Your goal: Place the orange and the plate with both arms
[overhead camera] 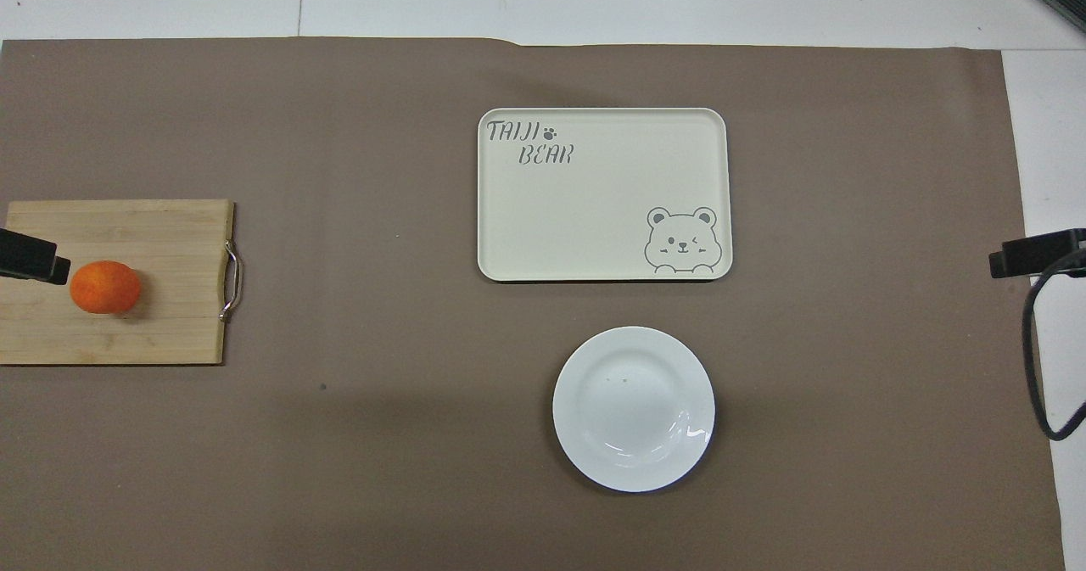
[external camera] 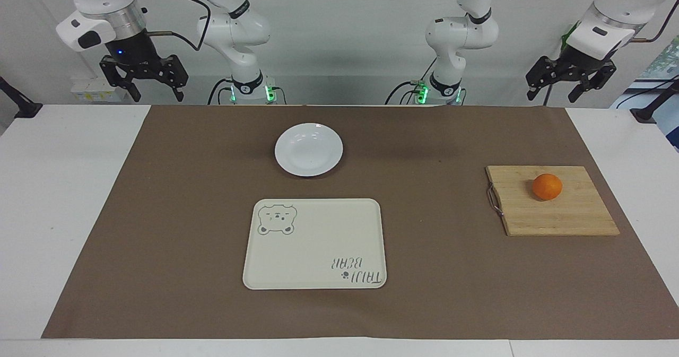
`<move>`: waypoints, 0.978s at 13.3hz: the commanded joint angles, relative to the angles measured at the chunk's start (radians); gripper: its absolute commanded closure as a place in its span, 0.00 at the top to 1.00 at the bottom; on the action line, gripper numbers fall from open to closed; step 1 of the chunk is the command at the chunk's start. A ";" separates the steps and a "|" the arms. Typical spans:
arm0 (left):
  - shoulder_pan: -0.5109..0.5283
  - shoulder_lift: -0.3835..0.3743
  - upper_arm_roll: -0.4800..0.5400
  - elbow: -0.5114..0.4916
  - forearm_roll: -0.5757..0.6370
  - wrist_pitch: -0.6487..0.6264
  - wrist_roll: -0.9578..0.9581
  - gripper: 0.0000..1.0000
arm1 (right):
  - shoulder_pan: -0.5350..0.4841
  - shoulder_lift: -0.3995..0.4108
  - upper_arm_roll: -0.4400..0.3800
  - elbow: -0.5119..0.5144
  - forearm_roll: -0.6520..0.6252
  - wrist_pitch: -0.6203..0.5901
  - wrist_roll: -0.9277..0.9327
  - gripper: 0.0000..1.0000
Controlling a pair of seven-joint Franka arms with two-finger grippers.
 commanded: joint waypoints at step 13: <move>0.010 -0.031 0.001 -0.026 -0.012 0.021 0.008 1.00 | -0.009 -0.004 0.001 -0.009 0.018 0.007 -0.021 1.00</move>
